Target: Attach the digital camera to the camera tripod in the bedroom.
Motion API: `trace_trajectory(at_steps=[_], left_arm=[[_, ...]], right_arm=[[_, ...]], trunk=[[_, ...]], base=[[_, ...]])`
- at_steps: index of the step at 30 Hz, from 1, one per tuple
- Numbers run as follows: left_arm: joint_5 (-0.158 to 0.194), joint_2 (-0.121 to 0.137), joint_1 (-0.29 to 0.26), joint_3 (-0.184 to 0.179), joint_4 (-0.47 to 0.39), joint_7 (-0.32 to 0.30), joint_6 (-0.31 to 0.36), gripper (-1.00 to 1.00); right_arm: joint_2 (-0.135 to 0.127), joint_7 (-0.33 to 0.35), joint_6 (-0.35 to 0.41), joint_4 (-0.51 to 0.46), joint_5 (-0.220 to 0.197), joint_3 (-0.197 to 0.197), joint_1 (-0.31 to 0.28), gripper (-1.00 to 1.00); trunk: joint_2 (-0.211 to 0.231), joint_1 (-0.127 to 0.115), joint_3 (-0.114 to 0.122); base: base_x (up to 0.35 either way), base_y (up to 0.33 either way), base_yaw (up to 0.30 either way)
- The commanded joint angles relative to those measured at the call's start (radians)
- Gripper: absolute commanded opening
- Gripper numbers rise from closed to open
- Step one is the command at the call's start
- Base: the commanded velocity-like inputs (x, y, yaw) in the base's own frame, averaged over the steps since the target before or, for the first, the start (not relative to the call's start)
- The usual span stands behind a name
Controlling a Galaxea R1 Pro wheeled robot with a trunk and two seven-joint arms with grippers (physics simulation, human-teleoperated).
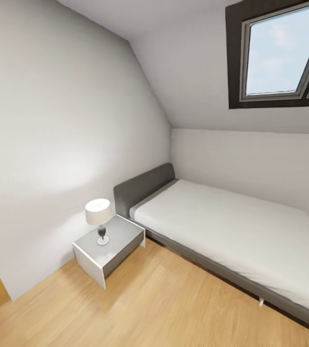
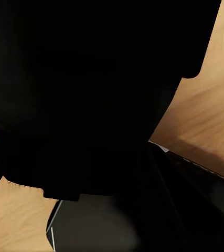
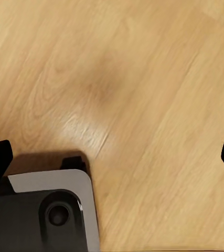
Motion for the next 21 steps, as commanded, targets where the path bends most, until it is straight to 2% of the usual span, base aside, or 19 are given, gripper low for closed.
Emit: trace_trajectory(at_steps=[1, 21], left_arm=[[0.006, 0.000, 0.000, -0.009, 0.000, 0.002, -0.002, -1.00], [0.006, -0.002, 0.000, -0.010, 0.001, -0.002, -0.002, -1.00]], right_arm=[[0.000, 0.005, -0.006, 0.003, -0.005, -0.005, -0.001, 1.00], [0.000, 0.007, 0.000, 0.003, -0.005, -0.005, 0.010, 1.00]], trunk=[[-0.001, 0.000, 0.000], [-0.001, 0.000, 0.000]], base=[[0.000, 0.000, -0.298], [0.000, 0.000, -0.298]])
